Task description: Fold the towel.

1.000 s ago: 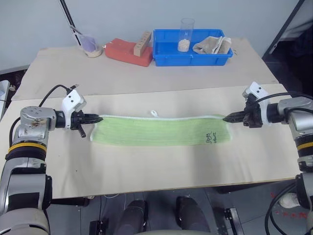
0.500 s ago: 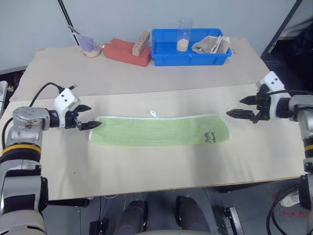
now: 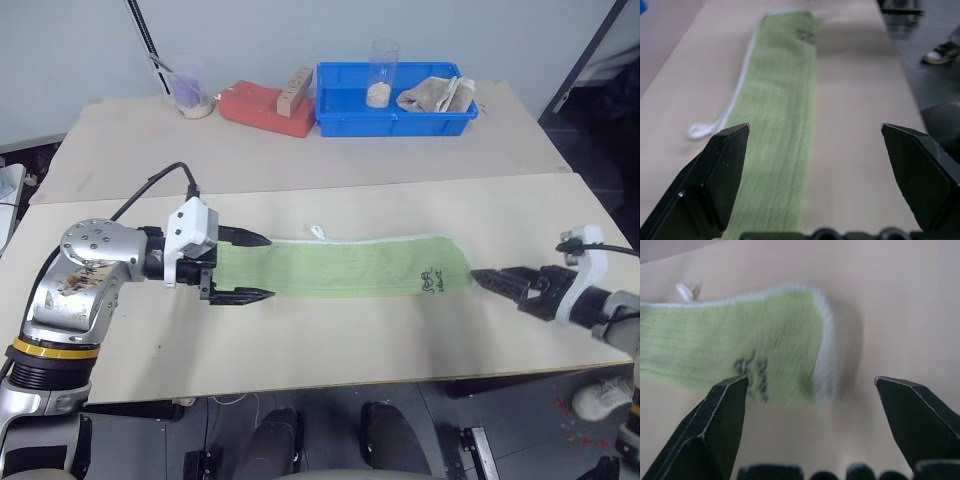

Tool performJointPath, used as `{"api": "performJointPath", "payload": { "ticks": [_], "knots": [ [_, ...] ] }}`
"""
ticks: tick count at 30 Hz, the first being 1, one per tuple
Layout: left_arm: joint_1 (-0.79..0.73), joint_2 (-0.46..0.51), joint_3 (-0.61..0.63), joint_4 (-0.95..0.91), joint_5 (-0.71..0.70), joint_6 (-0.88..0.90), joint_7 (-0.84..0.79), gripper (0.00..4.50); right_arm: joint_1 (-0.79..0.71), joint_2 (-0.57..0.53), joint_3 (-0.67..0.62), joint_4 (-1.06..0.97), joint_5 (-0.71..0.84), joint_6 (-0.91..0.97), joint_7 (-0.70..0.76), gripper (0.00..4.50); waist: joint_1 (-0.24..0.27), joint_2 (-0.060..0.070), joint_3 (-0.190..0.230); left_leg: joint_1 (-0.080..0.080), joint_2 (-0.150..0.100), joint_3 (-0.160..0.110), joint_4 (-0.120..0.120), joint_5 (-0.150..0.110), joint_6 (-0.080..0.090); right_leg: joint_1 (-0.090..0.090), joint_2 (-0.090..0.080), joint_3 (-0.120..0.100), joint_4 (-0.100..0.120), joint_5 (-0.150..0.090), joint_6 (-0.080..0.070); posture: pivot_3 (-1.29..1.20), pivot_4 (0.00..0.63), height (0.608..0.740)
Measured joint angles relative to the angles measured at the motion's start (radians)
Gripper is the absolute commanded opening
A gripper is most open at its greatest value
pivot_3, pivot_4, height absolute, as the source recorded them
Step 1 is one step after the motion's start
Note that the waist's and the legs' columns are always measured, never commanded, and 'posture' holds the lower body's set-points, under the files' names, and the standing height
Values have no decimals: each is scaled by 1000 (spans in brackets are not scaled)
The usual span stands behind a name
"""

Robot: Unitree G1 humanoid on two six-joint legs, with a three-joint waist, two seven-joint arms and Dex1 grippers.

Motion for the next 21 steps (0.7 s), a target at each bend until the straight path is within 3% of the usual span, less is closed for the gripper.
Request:
{"api": "performJointPath", "payload": {
  "ticks": [9, 19, 21],
  "knots": [
    [13, -34, -26, -28, -9, -1, 6, 4500, -45, 173, -81, -7, 41, 165, -192, 4456, -6, -1, 0, 2, 0, 1, 0, 0, 0, 2, 1, 1, -2, 0, 0, 0, 150, 740],
    [40, -69, -27, -29, -11, -26, 37, 4500, -179, 307, -168, 81, 61, 179, -329, 4456, -6, -1, -1, 2, 1, 2, -1, 0, 0, 2, 1, 1, -2, 0, 0, 0, 150, 740],
    [57, -69, -27, -29, -19, -26, 36, 4500, -188, 312, -176, 89, 65, 179, -347, 3937, -6, -1, -1, 2, 0, 2, -1, 0, 0, 2, 1, 1, -2, 0, 0, 0, 150, 740]
  ]
}}
